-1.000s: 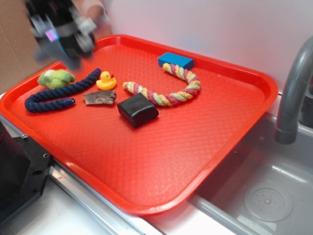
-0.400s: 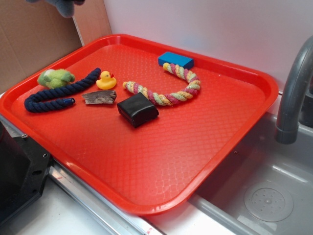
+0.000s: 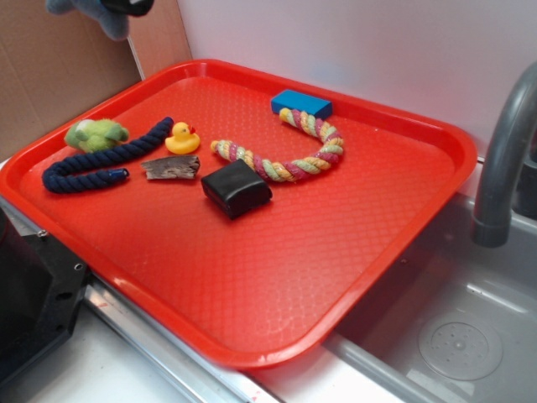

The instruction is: Grab the gray animal.

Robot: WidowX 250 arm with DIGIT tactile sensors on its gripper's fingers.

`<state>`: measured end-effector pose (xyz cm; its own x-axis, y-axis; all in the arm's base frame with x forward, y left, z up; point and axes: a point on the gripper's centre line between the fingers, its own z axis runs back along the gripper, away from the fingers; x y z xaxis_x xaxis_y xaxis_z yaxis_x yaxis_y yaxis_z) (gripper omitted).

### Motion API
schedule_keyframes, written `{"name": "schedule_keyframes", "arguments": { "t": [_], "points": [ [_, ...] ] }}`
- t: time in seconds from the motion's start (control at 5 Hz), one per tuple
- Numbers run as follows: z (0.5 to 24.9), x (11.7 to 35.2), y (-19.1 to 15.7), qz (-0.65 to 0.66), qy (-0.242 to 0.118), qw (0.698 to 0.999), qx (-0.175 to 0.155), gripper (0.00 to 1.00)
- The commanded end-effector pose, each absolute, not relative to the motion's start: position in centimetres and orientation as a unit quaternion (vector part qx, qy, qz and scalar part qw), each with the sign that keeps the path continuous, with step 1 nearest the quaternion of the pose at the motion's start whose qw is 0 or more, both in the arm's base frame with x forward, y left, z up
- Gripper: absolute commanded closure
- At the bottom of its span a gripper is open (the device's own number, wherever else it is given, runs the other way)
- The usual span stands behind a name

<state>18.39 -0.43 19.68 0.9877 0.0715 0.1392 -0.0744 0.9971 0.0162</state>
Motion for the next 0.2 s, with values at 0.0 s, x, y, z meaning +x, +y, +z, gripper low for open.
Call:
{"name": "schedule_keyframes", "arguments": {
  "t": [0.0],
  "points": [
    [19.66, 18.8, -0.71, 0.052, -0.068, 0.996, 0.007, 1.0]
  ]
}}
